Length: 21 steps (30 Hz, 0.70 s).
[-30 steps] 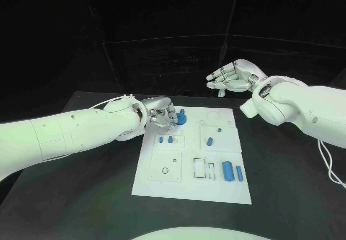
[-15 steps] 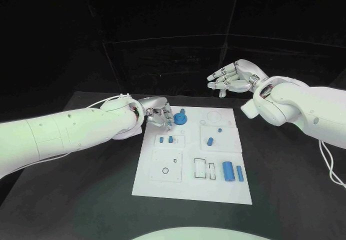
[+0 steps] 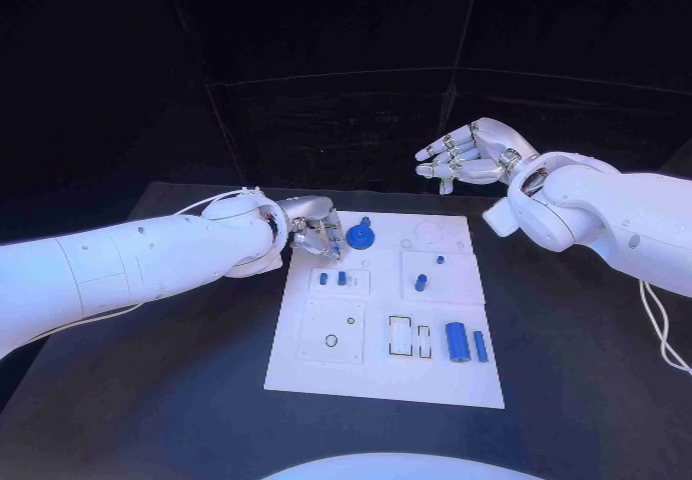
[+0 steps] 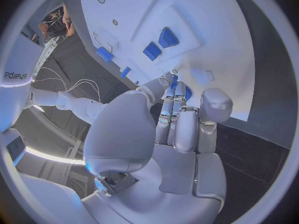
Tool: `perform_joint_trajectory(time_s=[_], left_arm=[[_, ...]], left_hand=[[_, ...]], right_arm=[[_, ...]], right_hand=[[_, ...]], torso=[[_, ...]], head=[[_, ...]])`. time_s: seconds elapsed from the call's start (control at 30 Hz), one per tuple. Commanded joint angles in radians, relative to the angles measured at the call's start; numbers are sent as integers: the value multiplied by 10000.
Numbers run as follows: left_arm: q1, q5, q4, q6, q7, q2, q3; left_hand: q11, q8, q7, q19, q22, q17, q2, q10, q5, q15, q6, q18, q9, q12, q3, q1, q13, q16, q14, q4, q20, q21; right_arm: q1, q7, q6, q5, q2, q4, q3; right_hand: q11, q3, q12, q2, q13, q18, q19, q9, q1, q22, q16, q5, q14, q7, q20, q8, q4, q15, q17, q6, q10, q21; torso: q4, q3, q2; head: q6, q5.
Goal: Assemble the parts on the task board
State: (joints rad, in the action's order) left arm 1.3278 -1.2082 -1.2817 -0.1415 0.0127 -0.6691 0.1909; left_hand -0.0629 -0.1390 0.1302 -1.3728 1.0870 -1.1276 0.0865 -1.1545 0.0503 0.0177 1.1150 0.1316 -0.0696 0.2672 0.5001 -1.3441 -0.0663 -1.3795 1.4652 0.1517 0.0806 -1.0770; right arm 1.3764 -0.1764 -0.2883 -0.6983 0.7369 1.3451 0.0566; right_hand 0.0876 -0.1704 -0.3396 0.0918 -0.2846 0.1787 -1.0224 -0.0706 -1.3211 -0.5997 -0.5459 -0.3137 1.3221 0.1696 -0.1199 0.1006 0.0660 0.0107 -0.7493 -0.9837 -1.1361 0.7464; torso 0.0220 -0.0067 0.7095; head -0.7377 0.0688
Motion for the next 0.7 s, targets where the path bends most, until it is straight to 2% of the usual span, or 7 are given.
perform_joint_trajectory(time_s=[0.03, 0.7], left_arm=[[1, 66, 38, 230, -109, 36, -3], [-63, -17, 222, 476, -236, 256, 8]], left_hand=[[-18, 67, 14, 26, -7, 3, 15, -42, 22, -7, 67, -107, -1, -38, 62, 113, 0, -62, 278, -4, 52, 37], [-16, 73, 11, 34, -17, 11, 35, -48, 16, -6, 68, -104, -1, -46, 58, 134, -1, -60, 275, 0, 52, 52]], right_arm=[[20, -88, 20, -6, 0, 27, -7], [20, -85, 16, -6, 2, 47, -7]], right_hand=[[1, -40, -42, -65, 12, 33, 59, -8, -54, -16, 49, -64, -56, 7, -25, 31, 20, 31, 11, 80, 53, -42], [1, -40, -42, -65, 12, 33, 59, -8, -54, -16, 49, -64, -56, 7, -25, 31, 20, 31, 11, 80, 53, -42]], torso=[[6, -12, -6], [4, -16, -4]], head=[[6, -1], [-31, -16]])
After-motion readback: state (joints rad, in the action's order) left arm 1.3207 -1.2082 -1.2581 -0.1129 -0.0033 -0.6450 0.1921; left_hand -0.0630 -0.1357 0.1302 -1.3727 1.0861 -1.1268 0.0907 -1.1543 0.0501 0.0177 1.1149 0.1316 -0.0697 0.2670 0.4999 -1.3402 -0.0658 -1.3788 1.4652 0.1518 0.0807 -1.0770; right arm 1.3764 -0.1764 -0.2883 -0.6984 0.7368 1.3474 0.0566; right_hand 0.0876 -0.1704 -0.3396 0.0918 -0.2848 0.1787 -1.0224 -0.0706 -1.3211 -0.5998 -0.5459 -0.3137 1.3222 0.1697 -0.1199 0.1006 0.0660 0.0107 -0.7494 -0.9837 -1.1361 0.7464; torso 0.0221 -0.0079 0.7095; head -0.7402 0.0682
